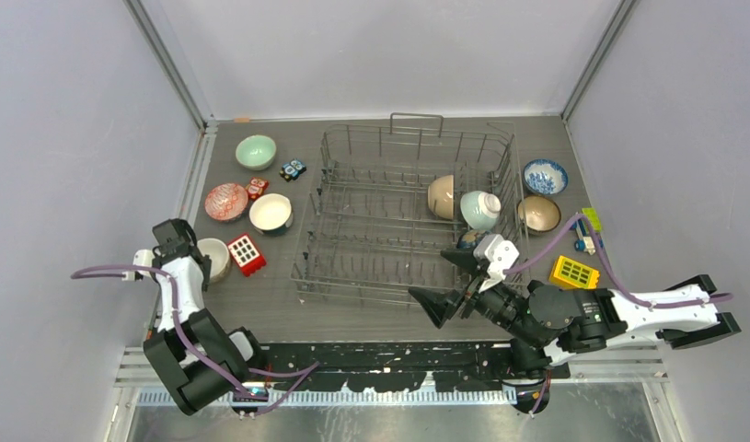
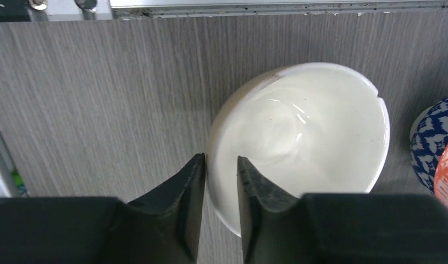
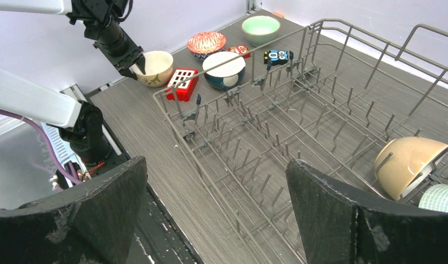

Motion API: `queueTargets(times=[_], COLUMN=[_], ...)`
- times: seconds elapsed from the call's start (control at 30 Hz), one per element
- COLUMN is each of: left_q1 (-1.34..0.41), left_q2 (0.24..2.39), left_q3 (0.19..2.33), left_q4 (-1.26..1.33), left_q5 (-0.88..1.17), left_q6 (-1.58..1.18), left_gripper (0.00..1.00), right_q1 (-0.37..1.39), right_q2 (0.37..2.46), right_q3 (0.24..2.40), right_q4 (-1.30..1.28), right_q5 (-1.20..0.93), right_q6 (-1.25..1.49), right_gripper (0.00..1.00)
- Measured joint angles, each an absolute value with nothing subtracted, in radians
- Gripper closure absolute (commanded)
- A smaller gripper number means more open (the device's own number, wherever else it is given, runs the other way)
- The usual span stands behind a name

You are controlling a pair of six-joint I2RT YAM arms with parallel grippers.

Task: Unload the bowls from the dish rack
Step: Place the bowl at the center of the board, then pick up the bowl from the dish rack.

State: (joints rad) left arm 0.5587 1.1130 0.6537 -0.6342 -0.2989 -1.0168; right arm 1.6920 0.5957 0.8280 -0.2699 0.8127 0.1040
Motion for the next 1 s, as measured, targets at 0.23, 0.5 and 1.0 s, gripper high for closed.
queueTargets(times=[0.23,0.5,1.0], left_q1=[0.559,0.559,0.321], left_q2=[1.114,0.984,0.770], left_q3=[0.630,0.684,1.019], left_q4=[-0.600,-0.660,-0.769], left_q5=[-0.267,-0.245,-0.202], left_q6=[-1.014,-0.988,-0.788], left_gripper=[0.37,0.10,0.00], right_q1=[1.692,1.692,1.567], right_q2=[0.633,0.677,0.922], right_q3=[0.828,0.868,1.103], right_q4=[-0.270,-0.283,-0.378], right_q5=[0.816,0.809,0.703], right_q6=[0.100,0.081,0.078], right_gripper=[0.00,0.00,0.00])
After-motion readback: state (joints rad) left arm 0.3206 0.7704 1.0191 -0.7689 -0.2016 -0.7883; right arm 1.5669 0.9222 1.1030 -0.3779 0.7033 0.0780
